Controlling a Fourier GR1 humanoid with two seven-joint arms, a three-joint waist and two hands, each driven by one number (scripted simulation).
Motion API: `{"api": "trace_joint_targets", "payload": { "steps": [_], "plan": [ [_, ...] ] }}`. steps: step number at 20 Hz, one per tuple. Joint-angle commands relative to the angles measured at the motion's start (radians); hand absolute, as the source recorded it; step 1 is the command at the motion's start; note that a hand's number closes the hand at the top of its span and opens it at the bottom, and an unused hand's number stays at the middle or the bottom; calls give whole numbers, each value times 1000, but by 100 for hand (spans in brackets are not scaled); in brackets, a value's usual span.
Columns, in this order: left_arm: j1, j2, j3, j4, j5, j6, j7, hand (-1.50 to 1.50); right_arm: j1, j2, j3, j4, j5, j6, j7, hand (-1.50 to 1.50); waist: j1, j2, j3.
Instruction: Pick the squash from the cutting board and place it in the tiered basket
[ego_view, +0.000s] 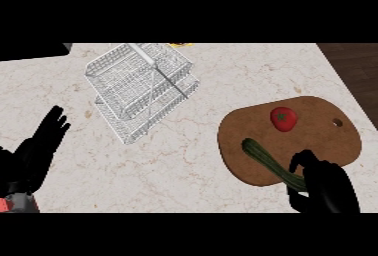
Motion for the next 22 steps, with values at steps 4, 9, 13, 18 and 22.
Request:
{"api": "trace_joint_targets", "payload": {
  "steps": [4,9,13,18,22],
  "plan": [
    [7,-7,-26,-20,-1,-16,0,0,28,196,84,-337,106,-237,329,150,54,7,0],
    [-25,-20,-48,25,-9,-37,-37,0,-41,199,355,-496,302,-240,556,150,104,23,-2],
    [-15,-40,-84,-8,-26,-36,-35,0,-268,200,534,-456,422,-111,792,150,138,29,-2],
    [-129,-48,-91,49,-54,-1,-5,0,-521,201,593,-298,330,-49,993,150,150,38,-2],
    [-123,-37,-85,55,-31,-34,-16,0,-695,201,508,-215,215,-37,1034,150,166,38,-2]
  ]
}}
